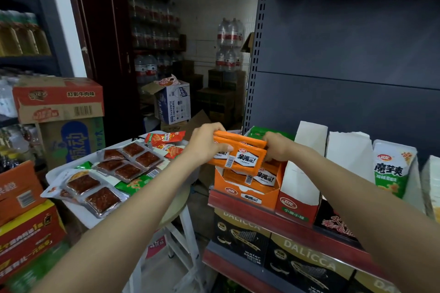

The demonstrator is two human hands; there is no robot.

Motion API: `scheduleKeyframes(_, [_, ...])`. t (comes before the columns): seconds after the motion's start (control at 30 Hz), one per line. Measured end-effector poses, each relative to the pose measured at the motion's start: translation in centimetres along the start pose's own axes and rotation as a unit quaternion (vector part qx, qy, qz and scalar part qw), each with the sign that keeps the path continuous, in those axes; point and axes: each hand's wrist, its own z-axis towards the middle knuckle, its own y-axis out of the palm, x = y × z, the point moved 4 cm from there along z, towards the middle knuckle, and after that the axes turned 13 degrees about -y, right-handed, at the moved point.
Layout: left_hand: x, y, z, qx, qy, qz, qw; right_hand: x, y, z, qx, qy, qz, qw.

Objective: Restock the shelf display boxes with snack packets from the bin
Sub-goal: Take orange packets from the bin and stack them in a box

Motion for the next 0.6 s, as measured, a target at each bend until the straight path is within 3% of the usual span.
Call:
scheduleKeyframes(0.13, [-0.9,0.9,0.9,-0.12,-0.019,0.045,0.992,0.8,-0.4,-0.1,-0.002,-0.01,0.067,0.998])
scheduleKeyframes(0.2, [-0.9,1.7,0.9,-0.144,-0.018,0.049,0.988,0.8,-0.5,0.0,-0.003,-0.012,0.077,0.997])
scheduleKeyframes(0.5, [0.8,5.7,1.8,-0.032,0.004,0.121,0.992,-0.6,-0.6,-0.2,0.001,-0.022,0.013,1.0])
scheduleKeyframes(0.6, [0.2,6.7,1.4,-0.007,0.006,0.259,0.966,-0.7,-0.3,-0.7,-0.001,0.005,0.047,0.999])
